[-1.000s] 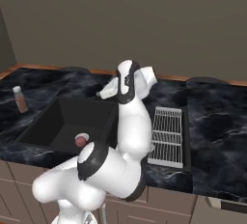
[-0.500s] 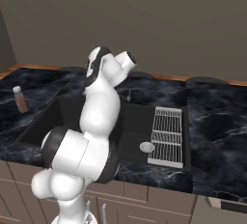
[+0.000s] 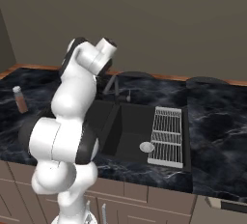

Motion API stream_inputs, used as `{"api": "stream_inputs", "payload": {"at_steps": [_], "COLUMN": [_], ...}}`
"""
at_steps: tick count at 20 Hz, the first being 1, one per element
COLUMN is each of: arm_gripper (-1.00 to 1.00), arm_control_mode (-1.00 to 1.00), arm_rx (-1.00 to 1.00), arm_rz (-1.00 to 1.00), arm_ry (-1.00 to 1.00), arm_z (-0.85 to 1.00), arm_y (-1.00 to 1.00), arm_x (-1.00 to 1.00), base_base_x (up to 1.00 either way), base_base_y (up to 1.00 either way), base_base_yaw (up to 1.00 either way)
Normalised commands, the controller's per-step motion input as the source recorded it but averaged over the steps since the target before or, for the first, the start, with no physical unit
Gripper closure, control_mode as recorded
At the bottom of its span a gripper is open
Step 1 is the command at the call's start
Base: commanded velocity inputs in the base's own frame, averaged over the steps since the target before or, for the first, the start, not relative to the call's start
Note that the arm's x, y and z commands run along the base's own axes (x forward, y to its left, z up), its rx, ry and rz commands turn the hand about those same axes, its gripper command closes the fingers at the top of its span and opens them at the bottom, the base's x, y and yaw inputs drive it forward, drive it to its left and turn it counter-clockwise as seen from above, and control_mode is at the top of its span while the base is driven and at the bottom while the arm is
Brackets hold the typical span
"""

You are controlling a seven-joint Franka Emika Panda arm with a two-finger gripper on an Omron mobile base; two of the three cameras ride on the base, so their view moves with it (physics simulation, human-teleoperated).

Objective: Turn on the sink faucet. Then move the onion from the counter to the sink. Turn off the sink. Move the vegetable from the sink to the pot next to the stove. Finally move the pot to the rear right burner.

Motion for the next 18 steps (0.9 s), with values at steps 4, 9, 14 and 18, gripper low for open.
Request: {"api": "stream_inputs", "payload": {"at_steps": [4,9,14,18], "arm_gripper": [-1.0,-1.0,-1.0,-1.0], "arm_control_mode": [-1.0,-1.0,-1.0,-1.0], "arm_rx": [-0.22,-0.18,-0.14,-0.11], "arm_rz": [0.28,0.3,0.32,0.33], "arm_ry": [-0.23,-0.17,-0.1,-0.01], "arm_z": [0.0,-0.06,-0.21,-0.35], "arm_y": [0.25,0.18,0.22,0.3], "arm_x": [-0.01,0.0,0.0,0.01], "base_base_x": [0.0,0.0,0.0,0.0], "base_base_y": [0.0,0.0,0.0,0.0], "base_base_yaw": [0.0,0.0,0.0,0.0]}}
